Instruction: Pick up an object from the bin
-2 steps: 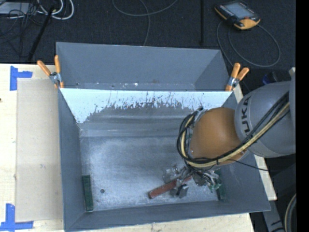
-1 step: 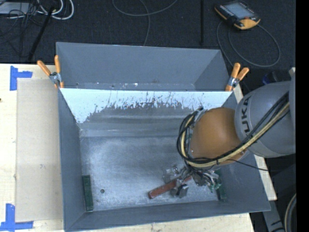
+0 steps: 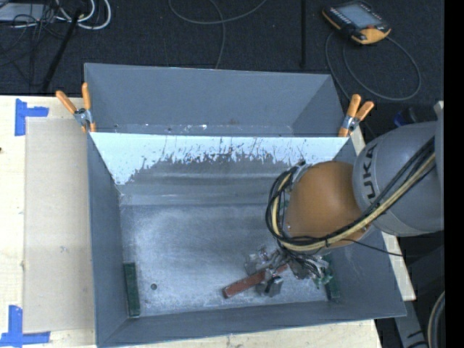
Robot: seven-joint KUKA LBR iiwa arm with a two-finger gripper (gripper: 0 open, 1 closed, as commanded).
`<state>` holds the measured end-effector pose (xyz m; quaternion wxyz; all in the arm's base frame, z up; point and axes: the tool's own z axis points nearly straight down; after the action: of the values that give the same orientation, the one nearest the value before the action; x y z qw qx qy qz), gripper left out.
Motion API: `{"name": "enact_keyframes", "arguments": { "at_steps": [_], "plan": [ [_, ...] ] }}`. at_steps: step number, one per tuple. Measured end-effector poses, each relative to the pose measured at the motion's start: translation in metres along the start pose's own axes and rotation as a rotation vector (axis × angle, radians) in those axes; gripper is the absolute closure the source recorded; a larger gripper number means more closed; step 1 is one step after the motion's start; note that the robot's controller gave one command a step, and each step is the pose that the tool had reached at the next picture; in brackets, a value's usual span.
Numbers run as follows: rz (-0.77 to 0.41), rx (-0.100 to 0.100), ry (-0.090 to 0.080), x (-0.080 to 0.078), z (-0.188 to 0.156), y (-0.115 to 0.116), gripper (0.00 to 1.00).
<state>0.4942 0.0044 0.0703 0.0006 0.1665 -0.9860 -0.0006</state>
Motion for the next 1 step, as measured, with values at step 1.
{"name": "enact_keyframes", "arguments": {
  "at_steps": [1],
  "plan": [
    [-0.181, 0.005, -0.009, -0.0267, -0.0377, -0.0069, 1.0]
  ]
}}
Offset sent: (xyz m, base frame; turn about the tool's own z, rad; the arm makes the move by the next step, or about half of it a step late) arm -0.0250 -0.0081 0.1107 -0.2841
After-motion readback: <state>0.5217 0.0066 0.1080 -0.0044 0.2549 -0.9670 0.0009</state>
